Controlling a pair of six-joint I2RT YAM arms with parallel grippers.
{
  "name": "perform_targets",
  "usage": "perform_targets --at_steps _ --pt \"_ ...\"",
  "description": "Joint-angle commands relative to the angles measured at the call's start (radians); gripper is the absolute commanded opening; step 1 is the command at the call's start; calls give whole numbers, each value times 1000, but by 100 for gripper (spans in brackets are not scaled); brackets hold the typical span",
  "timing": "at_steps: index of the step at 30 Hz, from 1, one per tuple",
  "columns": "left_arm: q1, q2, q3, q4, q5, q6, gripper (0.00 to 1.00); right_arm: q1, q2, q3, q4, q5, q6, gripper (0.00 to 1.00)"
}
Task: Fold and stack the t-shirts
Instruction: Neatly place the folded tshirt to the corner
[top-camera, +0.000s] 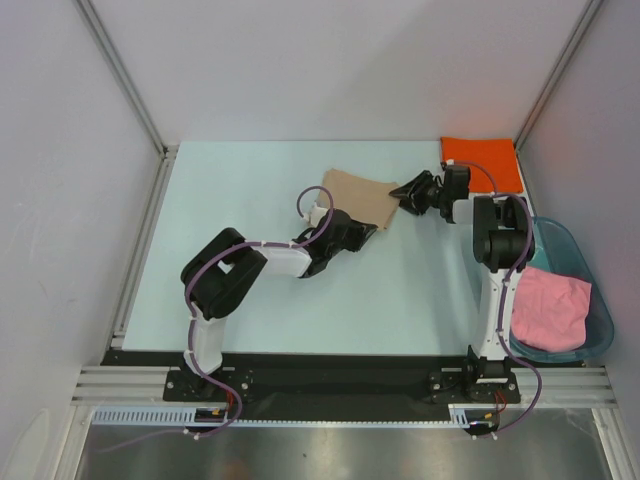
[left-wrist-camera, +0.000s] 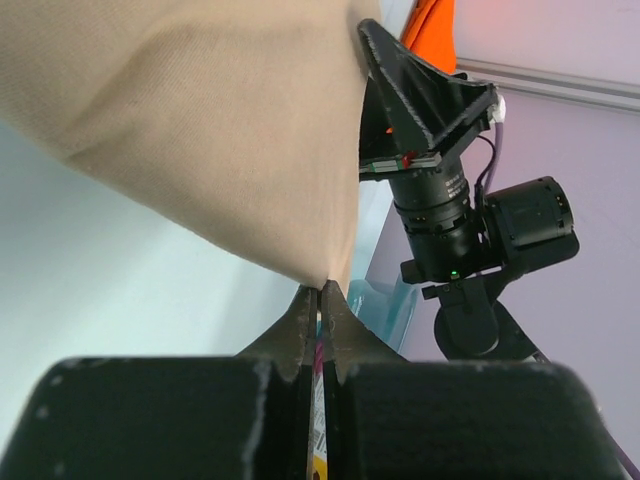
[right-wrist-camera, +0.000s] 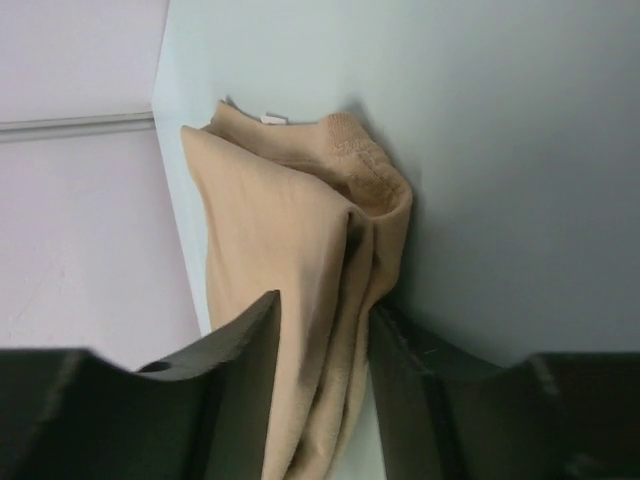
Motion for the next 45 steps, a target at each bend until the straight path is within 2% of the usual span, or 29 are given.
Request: perform_targets --at_steps 1,2,5,6,9,11,14,15,16,17,19,20,21,22,27,28,35,40,45 --pt "9 -46 -10 64 26 4 0 8 43 11 8 22 -40 42" --pt "9 -46 -12 65 27 4 1 8 49 12 16 13 -40 38" --pt "9 -50 -12 62 35 16 0 8 50 23 24 1 -48 13" --pt "9 -53 -11 59 40 23 0 7 45 22 18 1 -56 0" --pt "12 -52 -21 58 79 88 0 7 1 26 -43 -5 -97 0" --pt "24 -50 -65 160 118 195 4 14 -71 22 -161 53 -172 0" --pt "24 -46 -108 243 180 289 20 36 -139 34 -333 169 -331 0" --pt "21 -46 -118 259 240 315 31 36 -171 37 -373 191 -364 0" --pt "16 -49 -138 295 265 383 34 36 -188 46 -437 231 -391 0" --pt "13 -58 -206 416 286 410 39 36 -199 57 -474 255 -455 0" --pt "13 -90 -295 514 310 445 43 37 -236 84 -590 326 -517 0" --pt "19 -122 -378 595 316 453 54 40 -246 112 -625 350 -549 0" --pt "24 -141 -407 614 332 461 59 48 -260 124 -658 373 -621 0" --pt "33 -159 -431 618 342 476 59 53 -288 134 -710 445 -655 0" --pt "33 -315 -544 596 392 534 54 64 -386 150 -813 665 -831 0" --pt "32 -338 -558 583 406 551 54 64 -392 160 -849 752 -855 0" --pt "32 -510 -583 428 480 663 58 8 -400 322 -883 840 -982 0" --pt "36 -679 -564 151 468 825 63 1 -331 539 -982 910 -1085 0" --pt "71 -837 -573 12 451 931 68 -2 -287 640 -1005 990 -1200 0"
